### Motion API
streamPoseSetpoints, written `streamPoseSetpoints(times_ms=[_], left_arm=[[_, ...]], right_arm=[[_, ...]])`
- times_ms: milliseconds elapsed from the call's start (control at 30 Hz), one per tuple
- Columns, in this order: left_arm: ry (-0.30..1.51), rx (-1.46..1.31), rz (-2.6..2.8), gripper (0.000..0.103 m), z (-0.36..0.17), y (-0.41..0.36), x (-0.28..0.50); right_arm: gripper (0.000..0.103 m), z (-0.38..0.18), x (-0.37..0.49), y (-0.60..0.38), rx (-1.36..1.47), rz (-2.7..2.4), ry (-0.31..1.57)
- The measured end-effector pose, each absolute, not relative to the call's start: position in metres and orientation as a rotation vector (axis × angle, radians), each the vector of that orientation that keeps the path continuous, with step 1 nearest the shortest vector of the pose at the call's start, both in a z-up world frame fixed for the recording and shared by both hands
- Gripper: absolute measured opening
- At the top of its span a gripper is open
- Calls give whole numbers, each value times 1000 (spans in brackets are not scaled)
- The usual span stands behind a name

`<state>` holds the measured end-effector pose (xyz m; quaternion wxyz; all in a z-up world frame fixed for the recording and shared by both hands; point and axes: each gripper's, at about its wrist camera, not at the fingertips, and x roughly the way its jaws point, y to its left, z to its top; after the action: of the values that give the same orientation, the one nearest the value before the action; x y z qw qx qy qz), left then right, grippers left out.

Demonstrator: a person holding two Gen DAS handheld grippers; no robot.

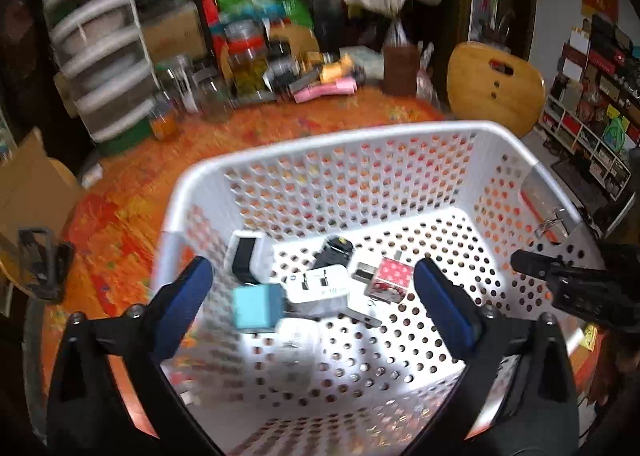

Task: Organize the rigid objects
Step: 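Carry the white plug charger into the basket and open the left gripper, then grasp the last small white square charger with the left gripper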

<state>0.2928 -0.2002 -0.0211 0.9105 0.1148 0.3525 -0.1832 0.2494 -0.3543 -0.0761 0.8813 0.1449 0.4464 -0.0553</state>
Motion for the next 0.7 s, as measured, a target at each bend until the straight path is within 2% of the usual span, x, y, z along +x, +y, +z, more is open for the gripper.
streamPoseSetpoints(times_ms=[133, 233, 467, 700], left_arm=[[637, 147, -341, 102, 1, -138, 263], [627, 91, -334, 102, -3, -83, 243], [796, 114, -258, 102, -88, -21, 238], [874, 121, -323, 102, -130, -30, 260]], right_arm=[[36, -77, 249, -354, 299, -115, 930], [36, -77, 248, -352, 293, -115, 931], [36, -76, 248, -352, 291, -116, 930], [36, -75, 248, -352, 287, -119, 935]])
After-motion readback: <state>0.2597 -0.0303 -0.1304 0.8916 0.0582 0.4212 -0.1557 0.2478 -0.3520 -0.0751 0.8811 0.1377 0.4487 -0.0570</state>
